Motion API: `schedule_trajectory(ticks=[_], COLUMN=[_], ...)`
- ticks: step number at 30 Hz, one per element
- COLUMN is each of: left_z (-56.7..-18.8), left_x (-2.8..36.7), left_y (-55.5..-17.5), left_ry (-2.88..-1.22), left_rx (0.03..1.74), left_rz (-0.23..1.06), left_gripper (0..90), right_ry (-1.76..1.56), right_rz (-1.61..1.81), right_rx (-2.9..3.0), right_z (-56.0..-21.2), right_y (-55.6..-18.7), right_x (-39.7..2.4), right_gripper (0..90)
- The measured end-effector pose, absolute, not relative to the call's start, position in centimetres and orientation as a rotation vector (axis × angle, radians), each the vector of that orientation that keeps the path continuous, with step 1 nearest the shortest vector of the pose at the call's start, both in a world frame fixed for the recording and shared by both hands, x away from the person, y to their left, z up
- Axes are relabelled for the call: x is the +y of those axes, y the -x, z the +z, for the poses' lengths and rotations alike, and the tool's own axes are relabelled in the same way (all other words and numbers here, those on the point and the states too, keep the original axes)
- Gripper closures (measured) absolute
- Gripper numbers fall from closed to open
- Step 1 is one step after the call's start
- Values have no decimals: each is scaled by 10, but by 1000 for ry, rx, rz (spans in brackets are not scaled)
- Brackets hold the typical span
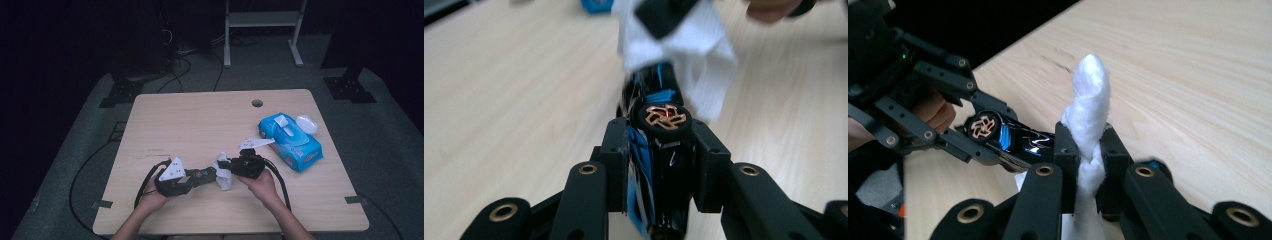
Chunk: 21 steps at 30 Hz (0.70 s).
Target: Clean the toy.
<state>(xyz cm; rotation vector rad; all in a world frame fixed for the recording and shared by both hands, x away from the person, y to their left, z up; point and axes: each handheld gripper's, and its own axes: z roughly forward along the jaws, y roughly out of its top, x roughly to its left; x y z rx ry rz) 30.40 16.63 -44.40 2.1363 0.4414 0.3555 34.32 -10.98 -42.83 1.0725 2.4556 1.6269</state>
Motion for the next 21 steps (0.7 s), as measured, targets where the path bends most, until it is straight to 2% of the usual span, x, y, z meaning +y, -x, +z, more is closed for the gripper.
schedule_trajectory(ticks=[6,12,16,21], left_z=[-455,-453,-452,-451], left_x=[170,155,149,156], left_y=[-311,-317,-320,-322], left_ry=[-2160,-2224,-2247,-2242], left_rx=[486,459,456,464], left_rz=[336,358,369,363], left_gripper=[652,579,615,643], right_ry=[-1080,-1017,-969,-982], right_rz=[1582,1582,1562,1455], right_rx=[2470,2499,2524,2454], right_z=[-436,-434,-434,-430], right_y=[-348,-342,-339,-344], right_x=[-105,-90,-80,-97], right_gripper=[819,819,818,819])
